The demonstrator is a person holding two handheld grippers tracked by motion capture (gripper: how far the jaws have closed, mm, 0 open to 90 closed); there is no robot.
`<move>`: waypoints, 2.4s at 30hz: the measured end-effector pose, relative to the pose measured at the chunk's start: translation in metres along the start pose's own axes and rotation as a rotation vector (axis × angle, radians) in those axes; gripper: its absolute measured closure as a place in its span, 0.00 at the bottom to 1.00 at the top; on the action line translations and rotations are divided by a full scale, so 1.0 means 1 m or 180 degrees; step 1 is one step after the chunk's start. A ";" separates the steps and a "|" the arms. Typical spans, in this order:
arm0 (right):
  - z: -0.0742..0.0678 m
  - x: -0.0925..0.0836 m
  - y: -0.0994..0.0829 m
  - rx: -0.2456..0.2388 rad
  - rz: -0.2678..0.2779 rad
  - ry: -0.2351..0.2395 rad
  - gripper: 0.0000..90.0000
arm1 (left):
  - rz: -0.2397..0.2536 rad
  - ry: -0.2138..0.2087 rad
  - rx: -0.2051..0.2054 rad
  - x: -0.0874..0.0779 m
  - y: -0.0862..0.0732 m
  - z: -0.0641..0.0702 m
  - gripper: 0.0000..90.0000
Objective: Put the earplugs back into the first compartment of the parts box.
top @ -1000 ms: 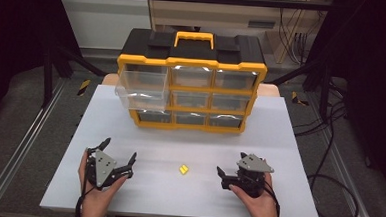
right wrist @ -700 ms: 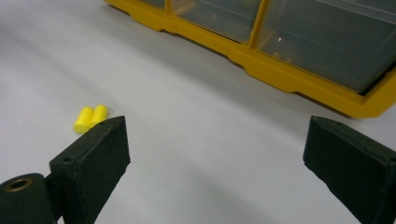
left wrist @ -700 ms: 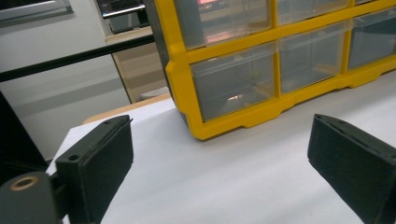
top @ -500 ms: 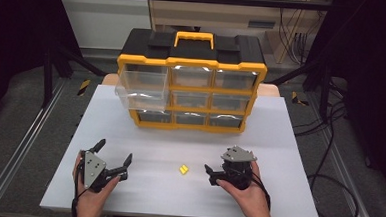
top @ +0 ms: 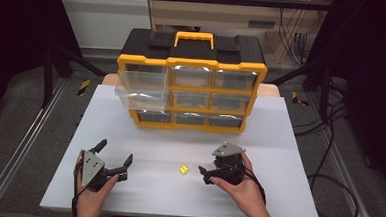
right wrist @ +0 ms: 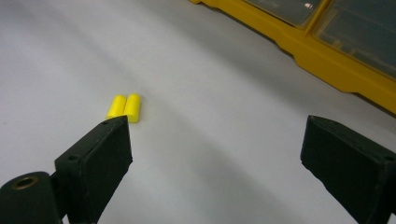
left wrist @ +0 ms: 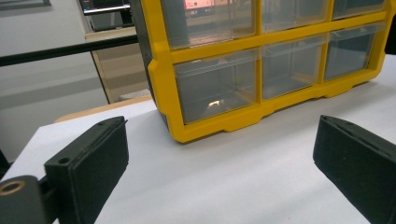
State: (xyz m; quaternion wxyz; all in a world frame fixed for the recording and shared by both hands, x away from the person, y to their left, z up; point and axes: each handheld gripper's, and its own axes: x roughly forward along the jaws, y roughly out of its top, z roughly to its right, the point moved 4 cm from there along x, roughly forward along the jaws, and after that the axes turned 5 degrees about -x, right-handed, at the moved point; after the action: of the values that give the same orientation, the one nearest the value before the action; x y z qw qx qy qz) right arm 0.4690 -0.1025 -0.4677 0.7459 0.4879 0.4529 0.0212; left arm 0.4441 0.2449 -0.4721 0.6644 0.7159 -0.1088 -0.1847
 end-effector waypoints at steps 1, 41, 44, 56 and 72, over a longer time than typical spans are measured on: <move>0.000 0.001 0.000 -0.0005 -0.0022 0.0012 0.11 | 0.0005 -0.0011 -0.0027 0.000 0.000 0.000 0.03; -0.016 0.029 0.016 -0.0017 -0.0385 0.0296 0.31 | 0.0071 -0.0122 -0.0282 -0.001 -0.001 -0.008 0.02; -0.015 0.031 0.015 0.0025 -0.0398 0.0303 0.41 | 0.0078 -0.0122 -0.0290 -0.001 0.000 -0.008 0.02; -0.025 0.040 0.019 0.0331 -0.0400 0.0598 0.63 | 0.0100 -0.0204 -0.0332 0.000 0.000 -0.006 0.02; -0.036 0.054 0.022 0.0229 -0.0415 0.0662 0.80 | 0.0069 -0.0362 -0.0452 0.002 -0.002 -0.004 0.02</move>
State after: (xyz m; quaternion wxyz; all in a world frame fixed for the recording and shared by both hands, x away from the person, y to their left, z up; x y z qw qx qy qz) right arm 0.4848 -0.0396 -0.4905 0.6767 0.4790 0.5590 0.0069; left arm 0.4475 0.2483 -0.4738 0.7082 0.6541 -0.1408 -0.2251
